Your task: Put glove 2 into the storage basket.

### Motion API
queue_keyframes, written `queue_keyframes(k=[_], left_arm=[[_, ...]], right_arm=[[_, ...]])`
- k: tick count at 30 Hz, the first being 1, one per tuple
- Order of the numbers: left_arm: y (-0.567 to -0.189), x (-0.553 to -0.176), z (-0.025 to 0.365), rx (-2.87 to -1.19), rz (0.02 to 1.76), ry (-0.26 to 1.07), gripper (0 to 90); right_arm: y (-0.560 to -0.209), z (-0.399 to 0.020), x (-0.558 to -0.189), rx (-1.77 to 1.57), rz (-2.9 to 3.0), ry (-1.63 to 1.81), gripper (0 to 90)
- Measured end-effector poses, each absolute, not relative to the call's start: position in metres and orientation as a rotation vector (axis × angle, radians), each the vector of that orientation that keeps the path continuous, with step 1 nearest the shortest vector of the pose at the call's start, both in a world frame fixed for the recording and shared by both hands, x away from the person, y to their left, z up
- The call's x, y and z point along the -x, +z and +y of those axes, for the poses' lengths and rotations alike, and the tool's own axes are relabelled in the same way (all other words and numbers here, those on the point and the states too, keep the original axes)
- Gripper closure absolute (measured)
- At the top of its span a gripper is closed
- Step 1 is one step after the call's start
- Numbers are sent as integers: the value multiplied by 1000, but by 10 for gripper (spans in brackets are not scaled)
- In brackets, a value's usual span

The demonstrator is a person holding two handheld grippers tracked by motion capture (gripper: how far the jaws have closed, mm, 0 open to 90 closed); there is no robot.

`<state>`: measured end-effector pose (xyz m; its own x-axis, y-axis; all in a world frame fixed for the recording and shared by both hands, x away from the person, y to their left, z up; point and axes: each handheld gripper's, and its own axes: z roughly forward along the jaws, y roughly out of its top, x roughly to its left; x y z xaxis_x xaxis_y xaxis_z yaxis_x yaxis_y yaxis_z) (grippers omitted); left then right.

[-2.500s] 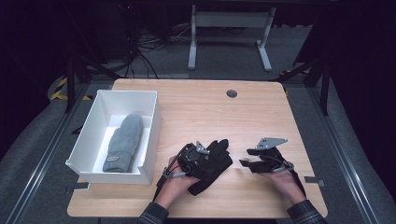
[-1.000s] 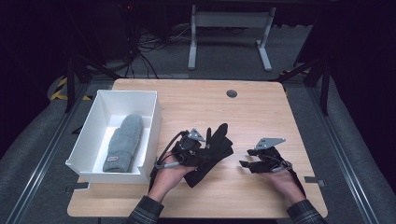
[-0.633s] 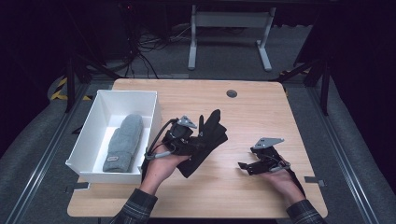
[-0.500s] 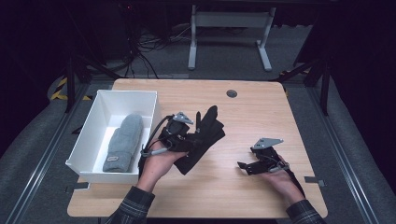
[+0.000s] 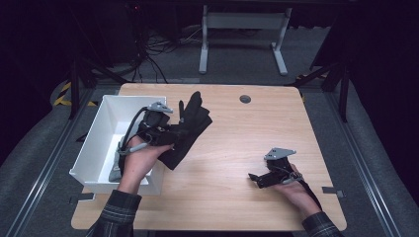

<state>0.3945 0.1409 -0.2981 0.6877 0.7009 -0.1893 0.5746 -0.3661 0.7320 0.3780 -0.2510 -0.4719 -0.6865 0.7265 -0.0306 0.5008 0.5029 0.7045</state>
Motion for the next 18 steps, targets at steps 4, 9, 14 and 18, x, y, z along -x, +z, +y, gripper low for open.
queue_keyframes(k=[4,9,14,18], left_arm=[[-294,-395,160,-2045,1023,229,662],[-292,-395,190,-1981,1102,270,662],[-296,-395,217,-1948,1188,303,662],[-308,-396,240,-1919,1279,317,661]], right_arm=[[-472,-251,-378,-1028,2427,982,0],[-472,-251,-378,-1028,2427,982,0],[-472,-251,-378,-1029,2427,982,0],[-472,-251,-378,-1029,2427,982,0]])
